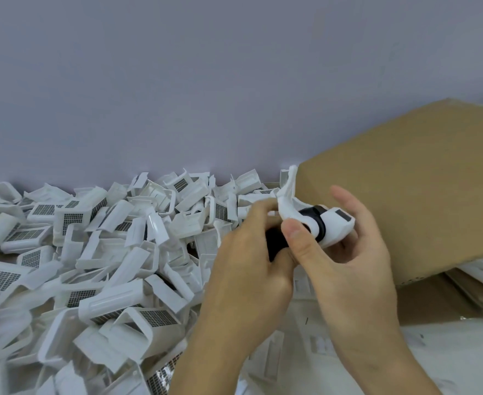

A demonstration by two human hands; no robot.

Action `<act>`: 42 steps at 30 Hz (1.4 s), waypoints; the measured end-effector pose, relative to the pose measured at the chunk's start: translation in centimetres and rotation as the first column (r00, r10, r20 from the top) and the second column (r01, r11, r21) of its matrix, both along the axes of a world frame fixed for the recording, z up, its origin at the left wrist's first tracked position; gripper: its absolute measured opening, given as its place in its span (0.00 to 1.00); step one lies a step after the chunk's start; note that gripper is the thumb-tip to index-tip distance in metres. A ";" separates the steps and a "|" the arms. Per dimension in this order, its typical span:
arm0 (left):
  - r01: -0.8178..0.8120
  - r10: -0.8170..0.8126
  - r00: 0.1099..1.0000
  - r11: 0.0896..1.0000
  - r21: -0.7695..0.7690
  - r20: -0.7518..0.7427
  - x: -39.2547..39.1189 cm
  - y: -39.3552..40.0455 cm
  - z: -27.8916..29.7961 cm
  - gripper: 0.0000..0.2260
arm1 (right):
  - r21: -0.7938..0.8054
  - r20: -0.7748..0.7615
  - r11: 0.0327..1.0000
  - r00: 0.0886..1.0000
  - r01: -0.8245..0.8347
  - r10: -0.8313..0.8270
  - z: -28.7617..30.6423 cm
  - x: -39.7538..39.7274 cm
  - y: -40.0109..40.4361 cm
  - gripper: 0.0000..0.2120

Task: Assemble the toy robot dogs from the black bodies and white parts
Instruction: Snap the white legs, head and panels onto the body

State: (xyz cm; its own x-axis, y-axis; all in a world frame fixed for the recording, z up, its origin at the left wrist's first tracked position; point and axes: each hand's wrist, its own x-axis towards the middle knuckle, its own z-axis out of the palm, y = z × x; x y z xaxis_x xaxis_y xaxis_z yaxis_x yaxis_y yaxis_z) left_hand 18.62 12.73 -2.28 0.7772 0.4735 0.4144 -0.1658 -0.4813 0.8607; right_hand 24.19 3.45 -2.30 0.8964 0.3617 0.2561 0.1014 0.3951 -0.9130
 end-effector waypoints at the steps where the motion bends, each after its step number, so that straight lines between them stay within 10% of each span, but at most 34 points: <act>1: -0.027 0.029 0.999 0.998 -0.050 0.041 0.2 -0.1 0.0 0.11 | 0.007 -0.004 0.999 0.999 -0.037 0.037 -0.2 0.0 0.0 0.39; 5: -0.166 0.253 0.937 0.930 -0.328 0.242 0.6 -0.2 0.6 0.03 | -0.105 0.049 0.994 0.998 -0.030 0.036 -1.5 -0.6 0.3 0.27; 9: -0.258 0.459 0.875 0.711 -0.654 0.153 0.2 0.8 0.9 0.15 | -0.221 0.065 0.975 0.998 -0.010 0.025 -2.1 -0.5 0.7 0.13; 15: -0.030 0.374 0.918 0.398 -0.917 0.133 0.1 1.2 1.8 0.21 | -0.420 -0.123 0.891 0.983 -0.175 0.135 -2.7 -0.3 1.3 0.10; 42: 0.163 0.132 0.963 0.415 -0.895 0.237 -0.2 0.4 1.3 0.19 | -0.186 -0.143 0.924 0.939 -0.335 0.312 -1.3 -1.4 1.6 0.10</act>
State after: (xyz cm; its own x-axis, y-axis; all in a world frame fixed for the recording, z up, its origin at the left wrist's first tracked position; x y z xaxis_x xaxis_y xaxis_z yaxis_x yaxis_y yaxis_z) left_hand 18.47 13.15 -0.99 0.7358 0.6721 -0.0829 -0.4243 0.5530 0.7170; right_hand 22.77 5.07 -3.58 0.7398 0.6707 0.0535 -0.1046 0.1931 -0.9756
